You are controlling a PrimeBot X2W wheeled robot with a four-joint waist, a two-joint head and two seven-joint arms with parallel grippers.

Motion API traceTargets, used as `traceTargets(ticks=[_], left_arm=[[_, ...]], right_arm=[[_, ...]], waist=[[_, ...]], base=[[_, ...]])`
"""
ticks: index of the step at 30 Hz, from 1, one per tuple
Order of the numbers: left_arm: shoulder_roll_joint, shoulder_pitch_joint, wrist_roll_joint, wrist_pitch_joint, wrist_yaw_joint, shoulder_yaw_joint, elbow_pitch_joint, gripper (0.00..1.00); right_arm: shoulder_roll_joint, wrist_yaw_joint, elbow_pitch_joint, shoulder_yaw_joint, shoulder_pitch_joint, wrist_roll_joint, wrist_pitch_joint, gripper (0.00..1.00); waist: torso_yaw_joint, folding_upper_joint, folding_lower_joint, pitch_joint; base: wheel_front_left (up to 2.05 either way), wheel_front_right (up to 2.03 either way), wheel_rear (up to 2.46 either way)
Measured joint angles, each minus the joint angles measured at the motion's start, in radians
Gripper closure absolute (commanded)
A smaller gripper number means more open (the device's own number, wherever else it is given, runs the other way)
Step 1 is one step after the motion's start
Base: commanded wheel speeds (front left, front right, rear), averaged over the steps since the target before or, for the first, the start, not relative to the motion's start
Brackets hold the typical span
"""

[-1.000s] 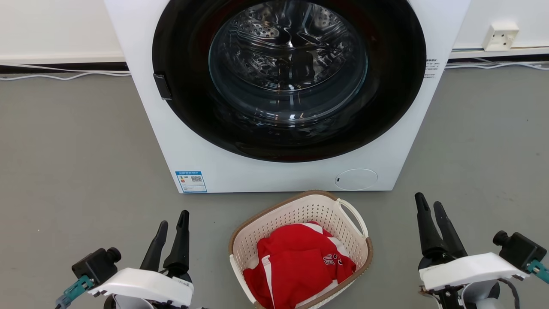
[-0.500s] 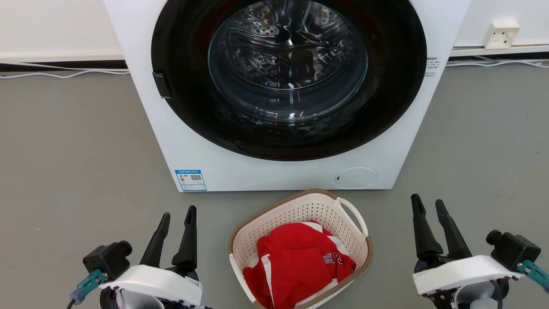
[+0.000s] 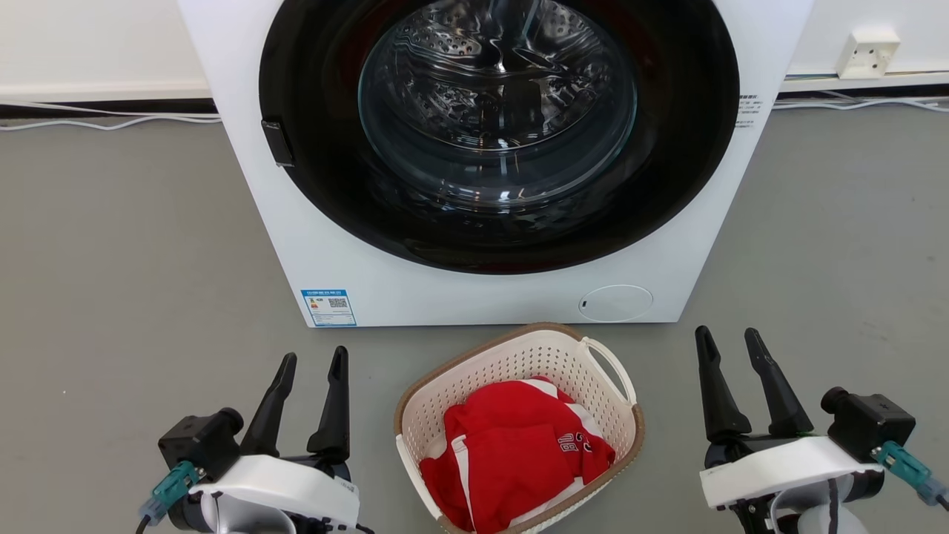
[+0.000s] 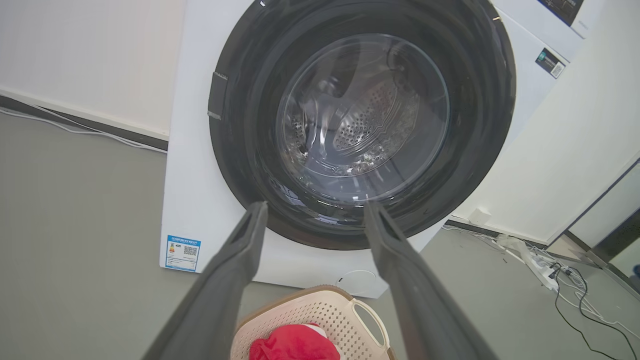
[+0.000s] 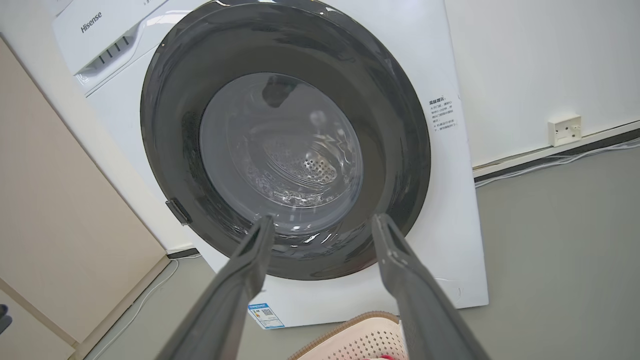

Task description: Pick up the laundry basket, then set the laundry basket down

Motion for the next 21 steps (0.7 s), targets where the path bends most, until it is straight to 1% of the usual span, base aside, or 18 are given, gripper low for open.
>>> traceTargets(ticks=[12, 21], left_arm=[[0.001, -0.017, 0.123, -0.035, 0.008, -0.023, -0.018, 0.00], [0.002, -0.019, 0.213, -0.061, 0.017, -0.039, -0.032, 0.00]], right_arm=[[0.001, 0.000, -0.006, -0.001, -0.019, -0.147, -0.033, 0.00], [0.004, 0.000, 0.000, -0.028, -0.019, -0.278, -0.061, 0.00]], waist=[[0.001, 0.0000, 0.0000, 0.015], [0.003, 0.0000, 0.0000, 0.021]], base=[[0.00, 0.00, 0.00], [0.00, 0.00, 0.00]])
